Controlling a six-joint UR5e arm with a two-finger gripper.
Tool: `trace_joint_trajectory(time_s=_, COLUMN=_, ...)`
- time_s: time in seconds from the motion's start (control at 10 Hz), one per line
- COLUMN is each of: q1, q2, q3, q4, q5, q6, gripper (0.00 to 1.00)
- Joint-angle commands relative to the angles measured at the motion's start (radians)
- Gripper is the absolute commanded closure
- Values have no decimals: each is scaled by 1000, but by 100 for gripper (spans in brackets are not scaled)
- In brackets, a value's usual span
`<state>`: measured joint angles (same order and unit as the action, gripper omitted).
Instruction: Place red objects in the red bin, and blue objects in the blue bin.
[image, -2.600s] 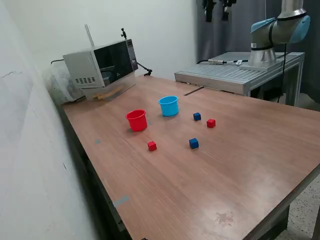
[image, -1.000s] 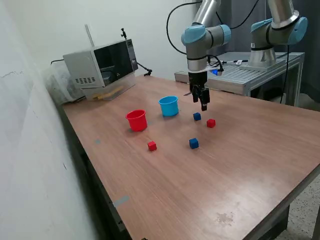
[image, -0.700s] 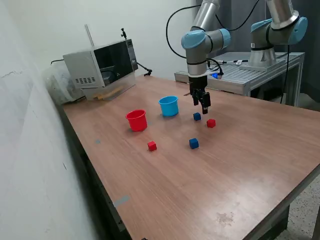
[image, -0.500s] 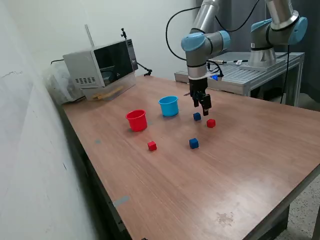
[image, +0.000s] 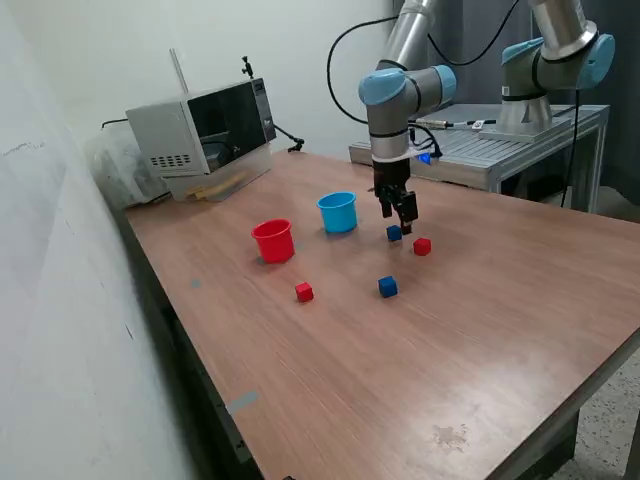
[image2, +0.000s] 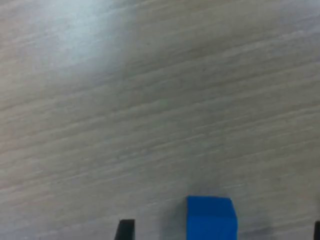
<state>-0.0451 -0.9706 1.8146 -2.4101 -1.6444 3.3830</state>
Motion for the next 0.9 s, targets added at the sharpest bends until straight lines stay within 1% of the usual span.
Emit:
trace_joint_trajectory(time_s=0.0, q1=-9, q2=4, q3=-1, q4=-1, q5=0, q6=-1, gripper=0)
trace_joint_trajectory(time_s=0.1, q1=-10, q2=6, q3=-3, q4=-3, q5=-2, q6=-1, gripper=100)
trace_joint_trajectory(time_s=0.4, q1=-44, q2=21, q3=-1, q4=-4, q5=-2, q6=-1, gripper=100)
trace_joint_trajectory(time_s=0.6, q1=-44, q2=21, q3=-3, q4=-4, q5=-2, q6=-4, gripper=100)
trace_joint_trajectory(time_s=0.8, q1=-20, q2=-6, q3=-6, q4=5, q5=-3, q6=-78, gripper=100)
